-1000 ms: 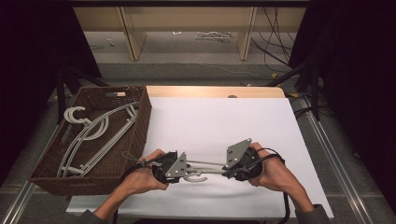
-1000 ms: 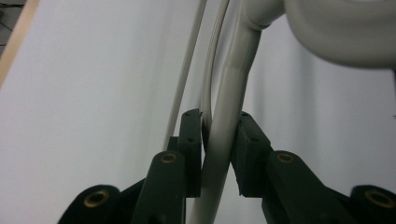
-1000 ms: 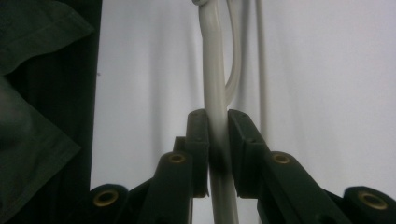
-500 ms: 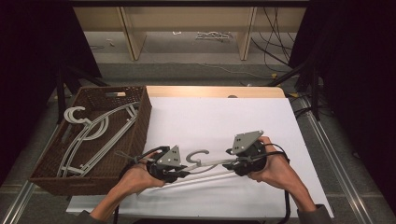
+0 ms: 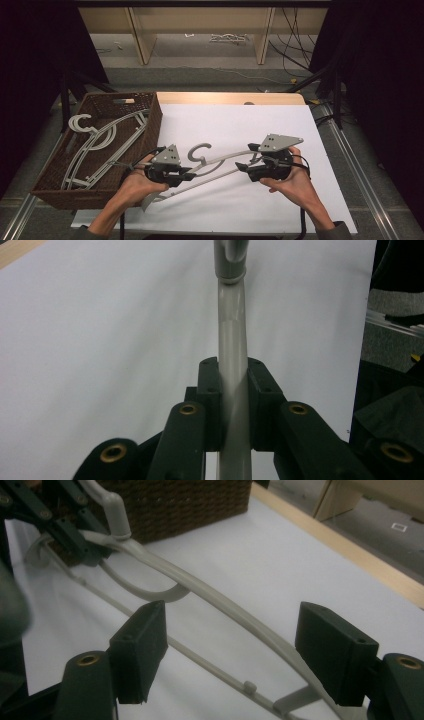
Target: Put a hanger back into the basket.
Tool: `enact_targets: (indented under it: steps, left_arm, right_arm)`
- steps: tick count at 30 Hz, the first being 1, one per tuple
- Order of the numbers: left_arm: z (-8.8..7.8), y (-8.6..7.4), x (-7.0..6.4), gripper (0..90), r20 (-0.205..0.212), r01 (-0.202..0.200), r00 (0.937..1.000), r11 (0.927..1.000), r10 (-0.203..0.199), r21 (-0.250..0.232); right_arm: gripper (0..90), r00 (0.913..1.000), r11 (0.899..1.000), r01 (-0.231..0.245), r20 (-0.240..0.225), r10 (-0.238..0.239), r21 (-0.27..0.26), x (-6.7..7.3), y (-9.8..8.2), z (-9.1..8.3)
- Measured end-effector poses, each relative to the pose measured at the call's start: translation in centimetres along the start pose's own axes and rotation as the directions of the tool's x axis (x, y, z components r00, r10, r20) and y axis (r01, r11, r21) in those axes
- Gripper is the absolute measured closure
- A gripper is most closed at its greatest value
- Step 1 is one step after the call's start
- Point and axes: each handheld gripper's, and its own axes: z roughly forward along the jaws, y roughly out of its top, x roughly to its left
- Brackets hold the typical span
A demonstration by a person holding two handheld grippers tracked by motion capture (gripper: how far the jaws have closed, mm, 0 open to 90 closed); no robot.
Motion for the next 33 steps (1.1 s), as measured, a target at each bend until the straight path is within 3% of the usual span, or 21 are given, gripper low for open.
enact_targets:
  steps: [2,3,4,5,9,10,13,15,18,23,24,29,33]
  left_arm:
    - [-0.1,0.0,0.1,79.1,0.004,0.018,0.9998,0.9998,-0.018,-0.011]
    - [-0.3,0.0,0.3,79.1,0.008,0.045,0.9990,0.9986,-0.045,-0.029]
    - [-0.3,0.0,0.3,79.1,0.008,0.045,0.9990,0.9986,-0.045,-0.029]
    - [-0.5,-0.1,0.4,79.1,0.002,0.065,0.9979,0.9965,-0.065,-0.053]
    - [-0.8,0.1,0.4,79.1,-0.022,0.073,0.9970,0.9958,-0.074,-0.057]
    - [-1.0,0.1,0.5,79.1,-0.026,0.078,0.9965,0.9947,-0.080,-0.066]
    - [-1.4,0.1,0.7,79.1,-0.023,0.101,0.9944,0.9913,-0.103,-0.085]
    - [-1.7,0.1,0.9,79.1,-0.034,0.102,0.9938,0.9902,-0.105,-0.096]
    - [-2.1,0.0,1.0,79.1,-0.028,0.132,0.9903,0.9843,-0.136,-0.117]
    - [-2.8,0.3,1.1,79.1,-0.023,0.126,0.9912,0.9808,-0.130,-0.149]
    - [-2.8,0.3,1.0,79.1,-0.020,0.135,0.9899,0.9776,-0.140,-0.161]
    - [-3.6,0.8,0.9,79.1,-0.017,0.140,0.9891,0.9730,-0.146,-0.183]
    - [-4.0,1.2,0.9,79.1,0.003,0.162,0.9863,0.9641,-0.165,-0.211]
  right_arm:
    - [27.5,0.9997,0.999,-0.008,0.023,0.009,-0.052,0.0,-0.1,-0.2]
    - [26.1,0.9995,0.998,-0.023,0.018,0.024,-0.061,0.0,-0.2,-0.4]
    - [26.1,0.9995,0.998,-0.023,0.018,0.024,-0.061,0.0,-0.2,-0.4]
    - [24.1,0.9979,0.994,-0.055,0.028,0.058,-0.092,0.1,-0.3,-0.6]
    - [24.1,0.9973,0.988,-0.060,0.032,0.065,-0.140,0.5,-0.7,-0.9]
    - [23.8,0.9970,0.984,-0.075,0.008,0.077,-0.160,0.8,-1.0,-1.0]
    - [23.1,0.9966,0.975,-0.068,0.032,0.077,-0.213,1.1,-1.5,-1.1]
    - [22.8,0.9940,0.968,-0.099,0.023,0.107,-0.229,1.2,-2.0,-1.2]
    - [22.6,0.9925,0.963,-0.097,0.048,0.112,-0.250,1.2,-2.8,-1.3]
    - [21.9,0.9878,0.957,-0.126,0.055,0.146,-0.261,1.4,-4.0,-1.6]
    - [21.9,0.9881,0.957,-0.134,0.039,0.149,-0.259,1.4,-4.3,-1.6]
    - [19.6,0.9857,0.958,-0.132,0.068,0.154,-0.254,1.7,-5.2,-1.5]
    - [20.5,0.9881,0.958,-0.116,0.068,0.138,-0.263,1.9,-5.8,-1.5]
